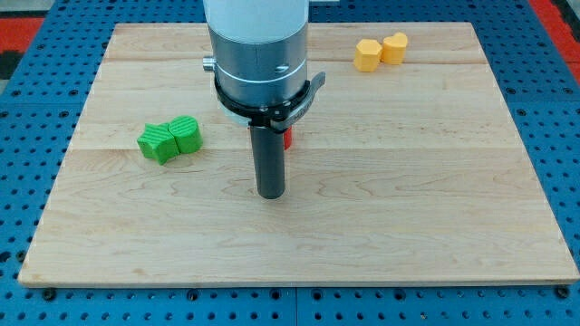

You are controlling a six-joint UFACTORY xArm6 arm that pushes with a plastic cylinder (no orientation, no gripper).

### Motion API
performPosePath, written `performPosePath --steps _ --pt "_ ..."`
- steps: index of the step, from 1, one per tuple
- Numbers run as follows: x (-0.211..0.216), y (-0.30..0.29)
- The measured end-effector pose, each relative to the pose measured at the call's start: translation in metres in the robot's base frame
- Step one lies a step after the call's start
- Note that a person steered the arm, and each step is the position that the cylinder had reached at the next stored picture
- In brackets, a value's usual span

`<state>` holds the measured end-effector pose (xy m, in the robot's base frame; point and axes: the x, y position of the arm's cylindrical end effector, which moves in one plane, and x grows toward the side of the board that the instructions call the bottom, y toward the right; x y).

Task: Separate the green blocks

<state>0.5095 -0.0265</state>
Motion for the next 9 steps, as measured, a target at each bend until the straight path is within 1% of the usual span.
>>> performPosePath --steps 2,3,4,5,6,7,8,9 --pt "0.002 0.000" --pt "-0.001 -0.010" --pt "-0.018 -0.084" --pt "-0.065 -0.110" --pt "-0.014 -0.121" --pt "-0.036 -0.143" --pt "-0.116 -0.153" --pt "-0.169 -0.158"
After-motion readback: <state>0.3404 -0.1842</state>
